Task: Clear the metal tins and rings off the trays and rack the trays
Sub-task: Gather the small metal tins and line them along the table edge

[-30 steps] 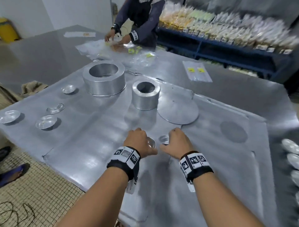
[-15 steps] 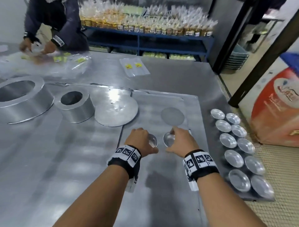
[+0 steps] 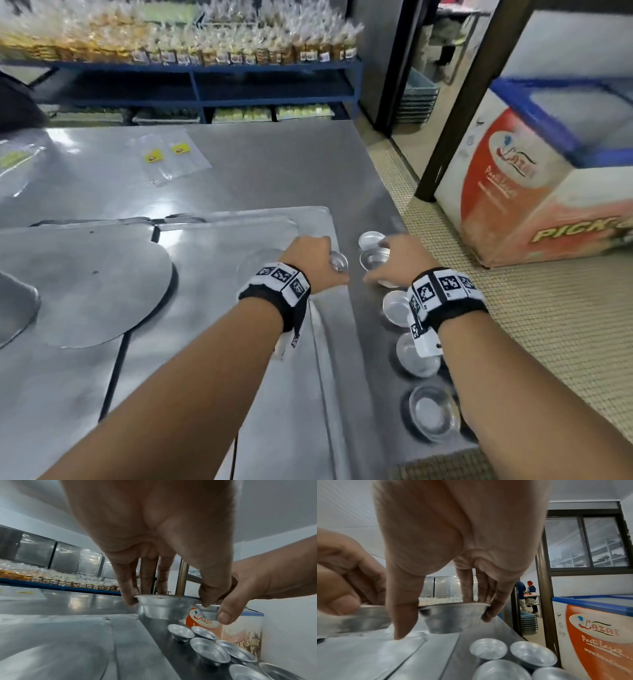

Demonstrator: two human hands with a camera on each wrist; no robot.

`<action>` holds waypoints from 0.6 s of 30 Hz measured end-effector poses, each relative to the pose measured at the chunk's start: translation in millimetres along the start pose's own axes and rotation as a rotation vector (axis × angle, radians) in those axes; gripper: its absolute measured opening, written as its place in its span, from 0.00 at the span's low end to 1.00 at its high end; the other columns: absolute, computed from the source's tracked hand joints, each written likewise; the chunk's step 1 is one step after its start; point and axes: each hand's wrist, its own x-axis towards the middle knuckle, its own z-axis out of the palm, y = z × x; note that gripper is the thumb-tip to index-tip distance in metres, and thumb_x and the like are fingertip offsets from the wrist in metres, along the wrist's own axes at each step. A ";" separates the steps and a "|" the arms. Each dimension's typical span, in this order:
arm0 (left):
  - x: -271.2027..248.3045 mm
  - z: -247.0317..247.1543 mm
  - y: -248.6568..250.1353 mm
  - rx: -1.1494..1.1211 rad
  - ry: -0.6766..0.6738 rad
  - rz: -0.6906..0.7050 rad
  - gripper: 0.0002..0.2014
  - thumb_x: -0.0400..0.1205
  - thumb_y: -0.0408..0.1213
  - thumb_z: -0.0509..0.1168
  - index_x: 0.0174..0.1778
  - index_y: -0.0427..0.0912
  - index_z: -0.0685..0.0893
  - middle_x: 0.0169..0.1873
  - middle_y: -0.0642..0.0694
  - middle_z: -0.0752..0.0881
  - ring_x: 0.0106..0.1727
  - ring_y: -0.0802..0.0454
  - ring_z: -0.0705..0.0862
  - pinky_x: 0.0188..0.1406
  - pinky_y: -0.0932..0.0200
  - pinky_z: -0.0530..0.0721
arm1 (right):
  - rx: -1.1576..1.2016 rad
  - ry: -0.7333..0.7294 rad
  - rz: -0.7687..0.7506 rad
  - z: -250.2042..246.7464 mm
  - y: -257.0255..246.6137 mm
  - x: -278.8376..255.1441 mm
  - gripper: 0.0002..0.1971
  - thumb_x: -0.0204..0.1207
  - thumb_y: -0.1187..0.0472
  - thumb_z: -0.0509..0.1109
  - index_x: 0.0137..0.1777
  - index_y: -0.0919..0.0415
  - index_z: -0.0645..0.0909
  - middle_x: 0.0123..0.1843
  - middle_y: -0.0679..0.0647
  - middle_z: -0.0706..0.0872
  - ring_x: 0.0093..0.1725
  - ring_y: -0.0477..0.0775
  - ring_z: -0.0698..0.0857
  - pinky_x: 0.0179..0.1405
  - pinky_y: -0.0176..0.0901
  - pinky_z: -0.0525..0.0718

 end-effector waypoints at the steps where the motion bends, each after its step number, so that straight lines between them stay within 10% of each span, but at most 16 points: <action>1: 18.6 2.0 6.7 0.010 0.003 0.018 0.27 0.71 0.58 0.72 0.56 0.39 0.84 0.46 0.41 0.88 0.52 0.40 0.85 0.50 0.52 0.84 | -0.010 0.002 0.006 -5.6 10.1 16.4 0.41 0.53 0.44 0.85 0.67 0.58 0.81 0.61 0.54 0.85 0.59 0.55 0.84 0.55 0.46 0.84; 13: 207.3 54.3 40.0 0.057 -0.018 0.006 0.25 0.73 0.57 0.70 0.56 0.41 0.85 0.47 0.40 0.88 0.51 0.39 0.86 0.52 0.47 0.87 | -0.119 -0.059 0.046 -16.0 98.3 183.1 0.37 0.48 0.39 0.82 0.55 0.59 0.82 0.51 0.54 0.86 0.49 0.57 0.86 0.49 0.51 0.88; 18: 249.4 78.9 35.8 0.084 -0.024 -0.023 0.22 0.71 0.58 0.68 0.47 0.43 0.84 0.40 0.42 0.86 0.44 0.39 0.84 0.37 0.55 0.83 | -0.112 -0.072 0.066 -3.0 113.7 216.0 0.25 0.51 0.41 0.83 0.40 0.57 0.81 0.37 0.52 0.84 0.36 0.53 0.84 0.28 0.40 0.78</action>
